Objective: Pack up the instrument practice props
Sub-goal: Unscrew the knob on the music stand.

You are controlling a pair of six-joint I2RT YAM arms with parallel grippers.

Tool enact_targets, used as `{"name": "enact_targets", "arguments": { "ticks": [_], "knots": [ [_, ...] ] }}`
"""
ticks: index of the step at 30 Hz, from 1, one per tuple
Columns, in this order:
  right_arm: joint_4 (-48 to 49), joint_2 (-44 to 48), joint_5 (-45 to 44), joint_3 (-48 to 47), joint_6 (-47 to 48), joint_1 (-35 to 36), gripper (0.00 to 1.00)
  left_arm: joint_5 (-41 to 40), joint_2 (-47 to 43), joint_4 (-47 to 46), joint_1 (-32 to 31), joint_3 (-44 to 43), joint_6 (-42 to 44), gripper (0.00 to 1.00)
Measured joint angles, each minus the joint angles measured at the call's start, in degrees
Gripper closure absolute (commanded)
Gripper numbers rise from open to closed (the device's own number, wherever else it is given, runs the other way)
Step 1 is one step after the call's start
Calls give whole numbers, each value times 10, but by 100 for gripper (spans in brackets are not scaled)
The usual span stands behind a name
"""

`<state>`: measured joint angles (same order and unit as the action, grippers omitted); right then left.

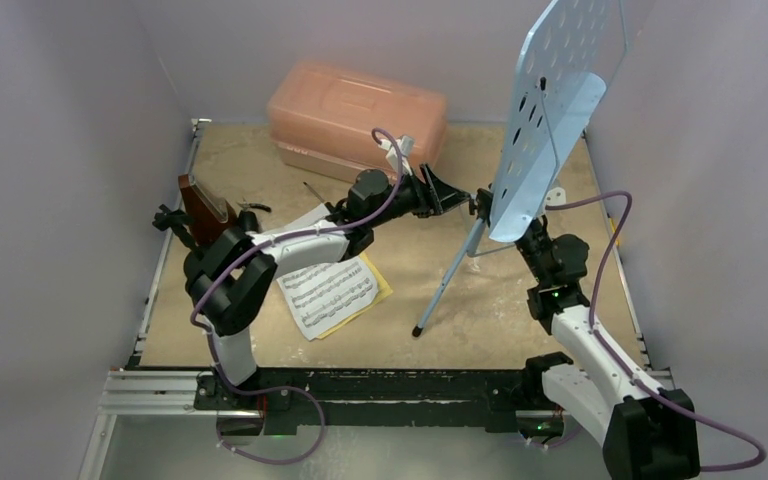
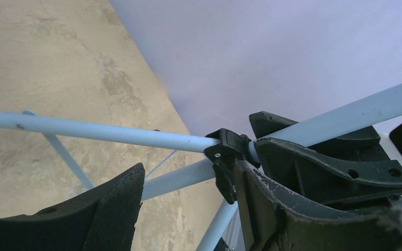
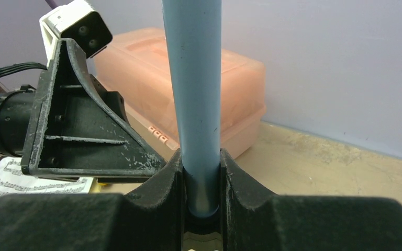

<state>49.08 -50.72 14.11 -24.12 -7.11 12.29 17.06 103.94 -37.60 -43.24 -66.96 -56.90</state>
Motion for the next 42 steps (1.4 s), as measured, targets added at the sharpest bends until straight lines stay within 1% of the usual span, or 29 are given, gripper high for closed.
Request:
{"name": "enact_targets", "arguments": {
  "ticks": [4,7,11,13,15,16,21,25,28,31,36,37,38,39,40,42],
  "knots": [
    [6,-4,0,0,-2,0,99,15,13,-14,-8,-9,-12,48],
    [6,-4,0,0,-2,0,99,25,17,-22,-11,-10,-17,59],
    [12,-10,0,0,-2,0,99,33,23,-35,-13,-10,-28,72],
    [19,-16,0,0,-3,0,99,33,25,-45,-13,-10,-36,75],
    [27,-23,0,0,-5,0,99,33,28,-54,-13,-9,-41,75],
    [32,-26,0,-1,-5,0,99,33,31,-61,-13,-10,-43,74],
    [40,-33,0,-1,-8,-1,98,33,39,-75,-13,-9,-34,61],
    [40,-33,0,-2,-8,-1,99,26,36,-82,-13,-1,22,52],
    [40,-33,0,-2,-9,-1,98,17,21,-82,-15,15,97,46],
    [40,-33,0,-2,-10,-1,98,15,-1,-90,-15,39,197,41],
    [40,-33,2,-2,-10,-2,98,26,-12,-145,-15,80,351,36],
    [40,-33,2,-2,-10,-2,98,31,-12,-160,-15,89,378,29],
    [39,-32,2,-2,-10,-2,98,38,-12,-177,-15,96,403,19],
    [39,-32,2,-2,-10,-2,98,48,-12,-200,-15,106,433,12],
    [38,-31,2,-2,-10,-2,98,58,-11,-227,-15,115,463,9],
    [37,-31,2,-2,-10,-2,98,84,-5,-282,-15,131,515,8]
  ]
}}
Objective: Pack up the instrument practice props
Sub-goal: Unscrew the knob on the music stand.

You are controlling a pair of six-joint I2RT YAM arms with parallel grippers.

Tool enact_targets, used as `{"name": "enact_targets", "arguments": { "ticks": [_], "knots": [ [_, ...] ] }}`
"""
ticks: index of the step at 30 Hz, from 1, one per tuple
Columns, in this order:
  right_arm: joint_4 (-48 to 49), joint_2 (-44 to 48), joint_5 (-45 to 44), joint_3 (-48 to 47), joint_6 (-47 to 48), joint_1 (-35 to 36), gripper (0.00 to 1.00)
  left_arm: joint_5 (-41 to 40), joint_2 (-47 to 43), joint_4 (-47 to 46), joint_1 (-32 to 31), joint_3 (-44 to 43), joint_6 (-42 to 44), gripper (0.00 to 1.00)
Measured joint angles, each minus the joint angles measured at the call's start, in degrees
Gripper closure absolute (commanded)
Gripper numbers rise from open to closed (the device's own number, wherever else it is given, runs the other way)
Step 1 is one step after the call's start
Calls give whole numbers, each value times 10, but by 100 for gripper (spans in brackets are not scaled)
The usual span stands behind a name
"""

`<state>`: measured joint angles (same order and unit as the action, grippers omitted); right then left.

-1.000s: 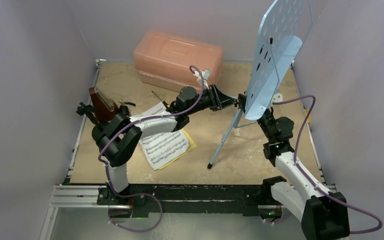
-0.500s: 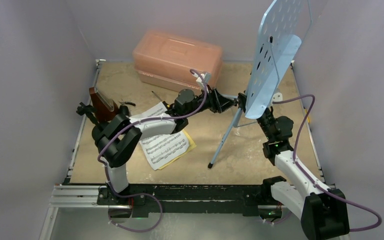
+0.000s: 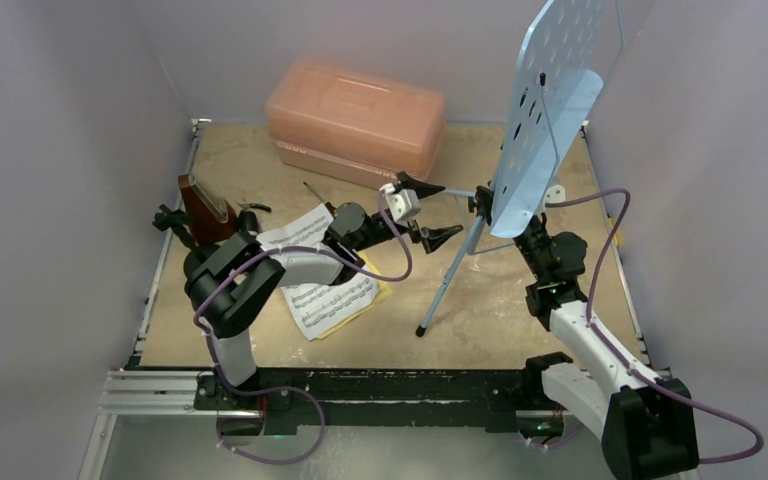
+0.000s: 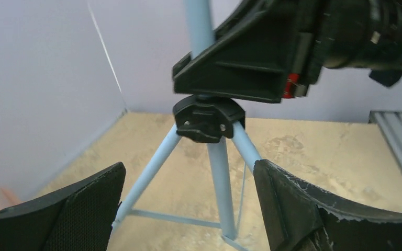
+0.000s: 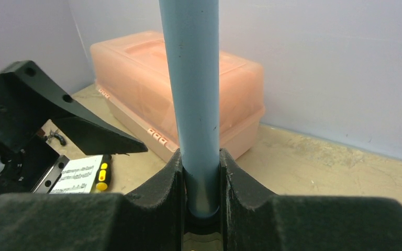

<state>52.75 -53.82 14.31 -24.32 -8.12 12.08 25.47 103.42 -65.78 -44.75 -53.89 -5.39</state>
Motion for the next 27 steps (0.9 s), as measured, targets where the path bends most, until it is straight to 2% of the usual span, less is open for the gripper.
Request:
{"name": "enact_targets", "arguments": {
  "ticks": [5,8,10,17,27],
  "knots": [
    [-5,2,0,-1,0,0,98,64,26,-88,0,5,94,15],
    [-5,3,0,-1,0,0,98,94,38,-108,0,0,129,18],
    [-5,3,0,-1,0,0,98,107,44,-111,0,-7,150,23],
    [-5,3,1,-1,0,0,98,136,53,-77,0,-55,231,40],
    [-6,3,1,-1,0,0,97,158,64,6,0,-93,312,52]
  ]
}}
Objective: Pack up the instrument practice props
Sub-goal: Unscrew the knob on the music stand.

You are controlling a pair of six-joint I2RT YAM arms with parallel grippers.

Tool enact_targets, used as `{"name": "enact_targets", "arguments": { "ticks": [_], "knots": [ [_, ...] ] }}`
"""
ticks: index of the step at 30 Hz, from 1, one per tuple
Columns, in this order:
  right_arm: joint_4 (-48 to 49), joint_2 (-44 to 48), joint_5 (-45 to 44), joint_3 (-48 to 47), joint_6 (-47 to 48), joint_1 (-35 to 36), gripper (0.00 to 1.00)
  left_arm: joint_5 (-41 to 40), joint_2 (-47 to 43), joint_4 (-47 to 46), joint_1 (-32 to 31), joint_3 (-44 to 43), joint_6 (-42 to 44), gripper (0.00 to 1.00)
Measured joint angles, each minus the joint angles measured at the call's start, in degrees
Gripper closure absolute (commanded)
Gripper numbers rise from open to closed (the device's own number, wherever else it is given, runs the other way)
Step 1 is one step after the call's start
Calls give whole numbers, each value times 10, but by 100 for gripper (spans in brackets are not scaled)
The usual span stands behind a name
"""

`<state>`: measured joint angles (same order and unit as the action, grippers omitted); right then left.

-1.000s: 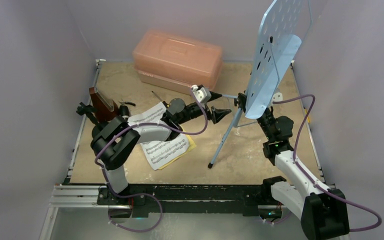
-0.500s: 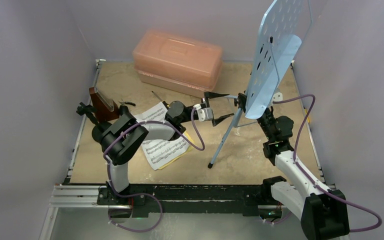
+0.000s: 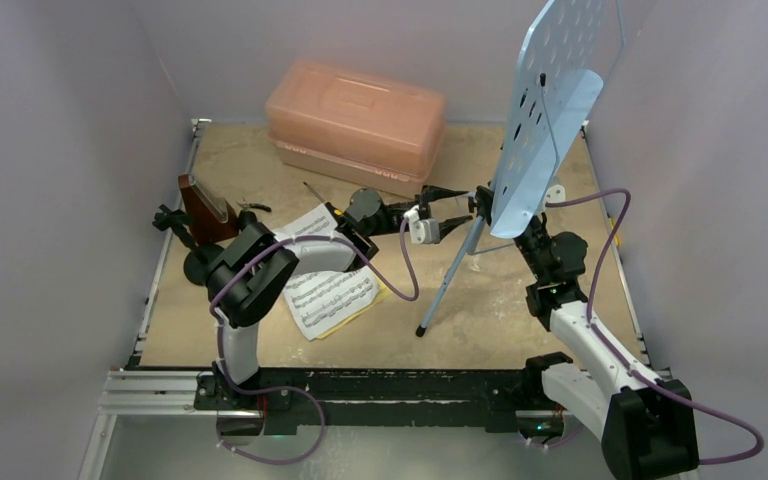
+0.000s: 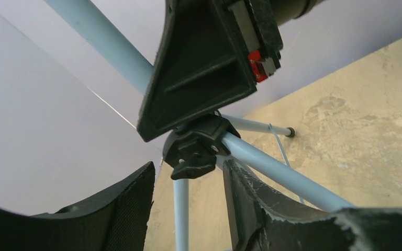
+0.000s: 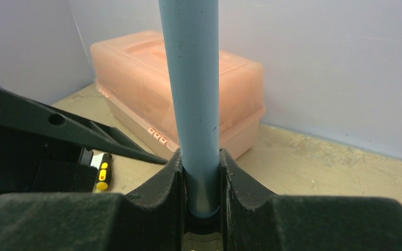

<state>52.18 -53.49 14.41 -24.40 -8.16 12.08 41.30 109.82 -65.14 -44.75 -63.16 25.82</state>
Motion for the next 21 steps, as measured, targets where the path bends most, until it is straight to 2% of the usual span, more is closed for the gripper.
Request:
{"name": "enact_targets", "arguments": {
  "ticks": [14,21],
  "knots": [
    [0,0,1,0,0,0,97,7,9,63,-1,-23,50,62],
    [0,0,1,0,-1,-1,96,12,9,67,-4,-29,59,81]
  ]
}}
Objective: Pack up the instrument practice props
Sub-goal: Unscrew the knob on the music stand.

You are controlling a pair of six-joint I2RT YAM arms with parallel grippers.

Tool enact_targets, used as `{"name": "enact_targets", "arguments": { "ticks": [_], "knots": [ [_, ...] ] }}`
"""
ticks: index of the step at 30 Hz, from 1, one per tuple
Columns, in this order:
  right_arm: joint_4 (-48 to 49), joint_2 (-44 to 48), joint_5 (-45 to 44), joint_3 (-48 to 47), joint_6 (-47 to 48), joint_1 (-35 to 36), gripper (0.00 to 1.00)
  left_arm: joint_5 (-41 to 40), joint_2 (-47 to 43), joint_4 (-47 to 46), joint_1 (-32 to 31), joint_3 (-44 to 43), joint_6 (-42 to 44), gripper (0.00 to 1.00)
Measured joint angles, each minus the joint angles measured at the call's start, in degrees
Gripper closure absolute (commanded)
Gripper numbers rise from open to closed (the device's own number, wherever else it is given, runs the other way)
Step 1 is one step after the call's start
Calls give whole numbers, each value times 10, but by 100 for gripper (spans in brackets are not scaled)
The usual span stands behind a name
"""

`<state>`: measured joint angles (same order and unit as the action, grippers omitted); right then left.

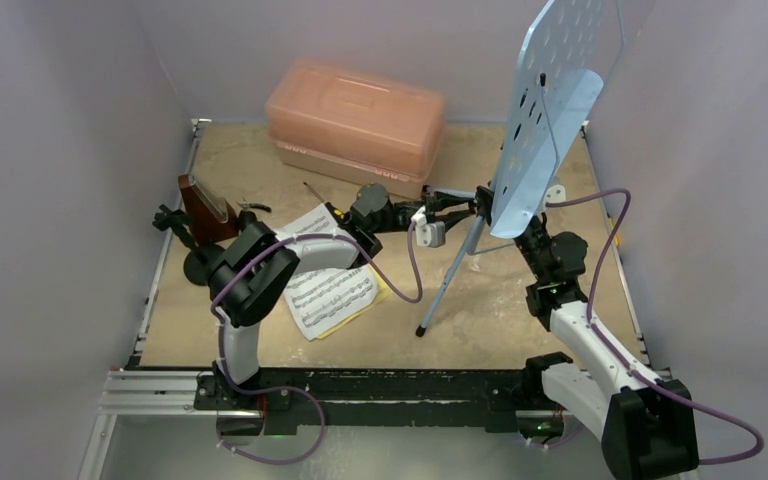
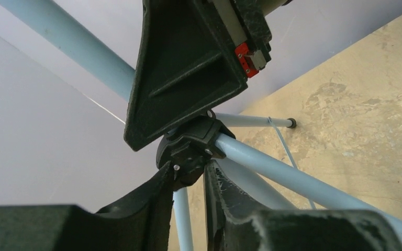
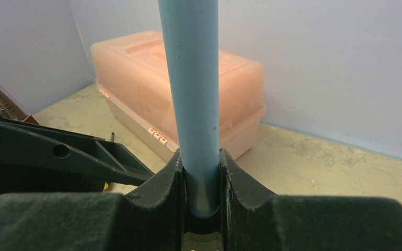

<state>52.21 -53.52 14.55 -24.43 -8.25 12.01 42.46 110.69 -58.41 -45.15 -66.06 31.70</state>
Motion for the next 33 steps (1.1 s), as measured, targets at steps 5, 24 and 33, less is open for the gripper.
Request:
{"name": "enact_targets", "arguments": {
  "ticks": [5,24,33],
  "knots": [
    [0,0,0,0,-1,0,96,7,0,-5,-1,0,4,96],
    [0,0,11,0,-3,0,96,-40,-8,-7,5,-9,-371,100],
    [0,0,8,0,-3,-3,96,-66,-8,109,14,-67,-607,100]
  ]
}}
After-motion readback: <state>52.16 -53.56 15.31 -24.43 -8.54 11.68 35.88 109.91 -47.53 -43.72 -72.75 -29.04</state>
